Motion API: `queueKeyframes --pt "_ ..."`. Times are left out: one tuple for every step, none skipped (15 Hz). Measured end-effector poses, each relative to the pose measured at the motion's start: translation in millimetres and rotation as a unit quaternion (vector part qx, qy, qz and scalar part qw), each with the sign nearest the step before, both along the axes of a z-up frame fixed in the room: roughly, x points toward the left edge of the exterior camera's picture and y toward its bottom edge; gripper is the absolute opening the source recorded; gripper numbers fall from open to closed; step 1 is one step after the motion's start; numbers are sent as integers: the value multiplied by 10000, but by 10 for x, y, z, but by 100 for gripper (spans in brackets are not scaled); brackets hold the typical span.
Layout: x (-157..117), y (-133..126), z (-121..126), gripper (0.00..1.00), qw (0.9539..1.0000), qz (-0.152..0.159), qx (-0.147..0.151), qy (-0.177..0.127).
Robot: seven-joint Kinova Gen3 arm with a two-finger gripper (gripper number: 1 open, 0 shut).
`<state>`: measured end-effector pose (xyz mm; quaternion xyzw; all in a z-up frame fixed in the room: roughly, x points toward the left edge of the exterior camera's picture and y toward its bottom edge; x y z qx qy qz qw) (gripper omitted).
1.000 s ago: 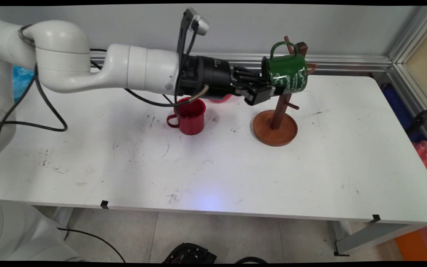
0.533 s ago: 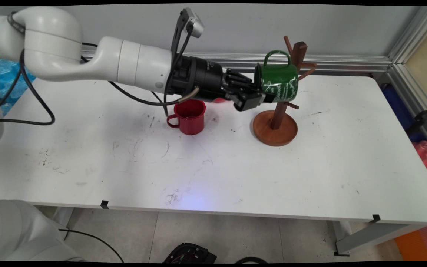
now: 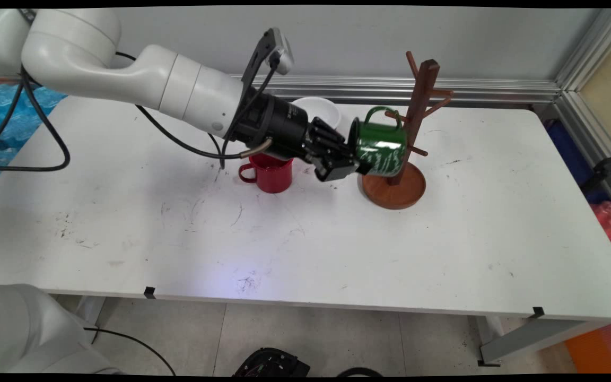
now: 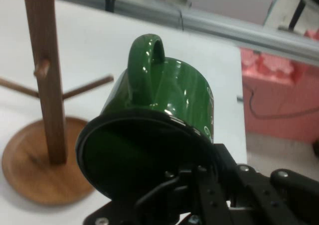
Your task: Place the picked object on the table
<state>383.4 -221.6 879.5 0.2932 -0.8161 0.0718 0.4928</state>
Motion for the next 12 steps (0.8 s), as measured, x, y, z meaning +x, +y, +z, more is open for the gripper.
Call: queueKeyframes --pt "13 -5 -4 0 9999 -31 40 -108" --pt "29 -9 -11 0 9997 -58 81 -222" --pt "44 -14 -16 0 9994 -74 113 -312" --pt "70 -23 -28 0 9987 -97 170 -467" --pt "98 -34 -39 0 9978 -114 226 -621" --pt "108 -40 -44 0 9973 -118 248 -679" --pt "123 -46 -50 0 9966 -126 279 -761" --pt "132 -51 -53 0 9962 -129 298 -813" --pt "151 -60 -61 0 9951 -136 341 -922" --pt "164 -65 -67 0 9941 -140 375 -1008" --pt "172 -67 -71 0 9935 -142 396 -1055" --pt "186 -70 -78 0 9924 -141 437 -1141"
